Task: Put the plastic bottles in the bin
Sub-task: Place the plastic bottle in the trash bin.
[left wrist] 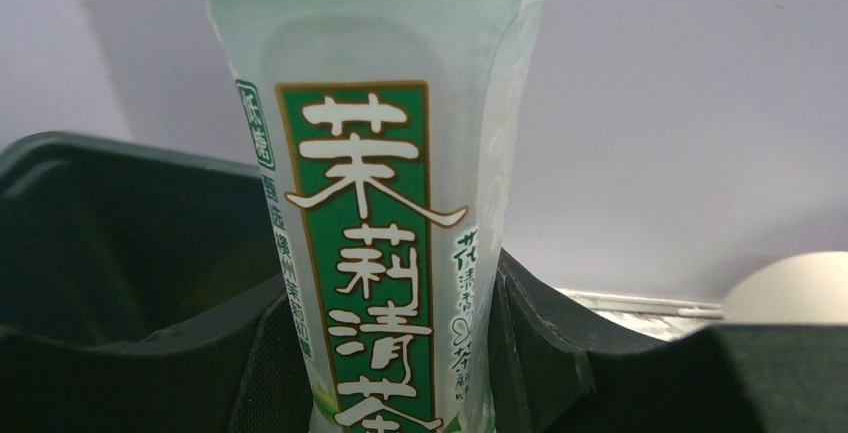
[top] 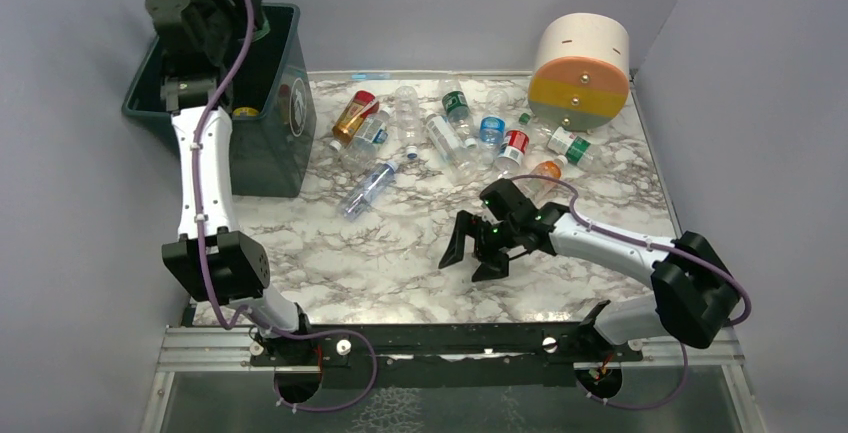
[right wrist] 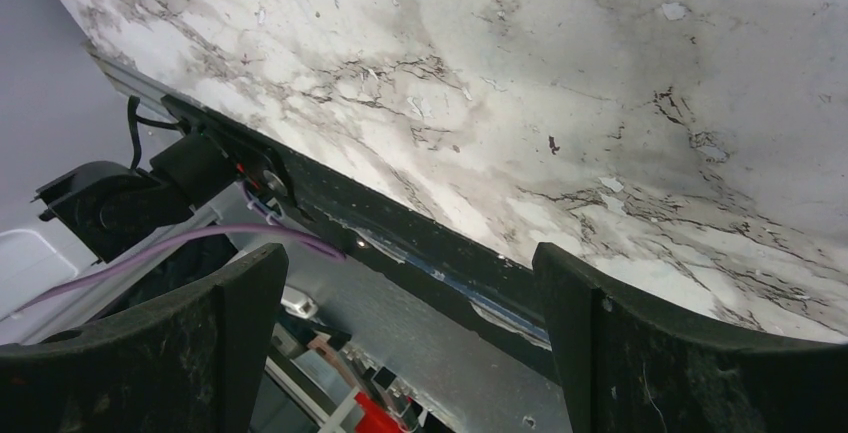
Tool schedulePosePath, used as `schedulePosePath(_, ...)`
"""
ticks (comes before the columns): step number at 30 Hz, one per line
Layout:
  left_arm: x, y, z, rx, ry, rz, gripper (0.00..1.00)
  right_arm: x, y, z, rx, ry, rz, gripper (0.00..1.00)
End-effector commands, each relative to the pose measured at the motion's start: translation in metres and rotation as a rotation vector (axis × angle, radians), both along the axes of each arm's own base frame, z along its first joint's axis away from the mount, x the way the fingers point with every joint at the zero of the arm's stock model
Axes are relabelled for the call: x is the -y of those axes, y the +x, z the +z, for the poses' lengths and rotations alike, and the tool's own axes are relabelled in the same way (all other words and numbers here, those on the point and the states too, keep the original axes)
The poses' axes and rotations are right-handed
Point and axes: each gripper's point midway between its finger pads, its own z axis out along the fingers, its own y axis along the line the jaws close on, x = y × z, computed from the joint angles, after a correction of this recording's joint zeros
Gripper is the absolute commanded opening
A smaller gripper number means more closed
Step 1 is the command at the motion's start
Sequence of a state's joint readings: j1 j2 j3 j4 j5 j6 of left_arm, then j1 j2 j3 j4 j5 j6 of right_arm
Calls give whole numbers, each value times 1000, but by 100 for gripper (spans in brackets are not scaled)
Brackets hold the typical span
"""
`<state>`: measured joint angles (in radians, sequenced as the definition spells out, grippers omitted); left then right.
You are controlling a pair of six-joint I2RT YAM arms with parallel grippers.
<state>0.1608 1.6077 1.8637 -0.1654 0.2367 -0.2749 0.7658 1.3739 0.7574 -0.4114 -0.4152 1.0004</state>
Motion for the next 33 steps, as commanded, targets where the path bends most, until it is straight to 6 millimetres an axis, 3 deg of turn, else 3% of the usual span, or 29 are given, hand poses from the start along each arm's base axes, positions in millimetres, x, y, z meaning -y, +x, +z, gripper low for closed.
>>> schedulePosePath(1,-36,-24,22,55,-27,-4,52,-5,-3,-1,-3,31,21,96)
schedulePosePath(4,-61,-32,12,18,-20,11,52,-3,-8,-6,-12,43,16,96)
schedulePosePath(9,-78,-37,-18,-78,3,8,52,3,-15,-12,-13,39,38,96)
schedulePosePath(15,-77,-39,-44,-114,-14,2,52,10,-26,-10,-26,29,85,96)
schedulePosePath(33,-76,-45,-94,-206,-72,20,52,8,-22,-20,3,9,152,96)
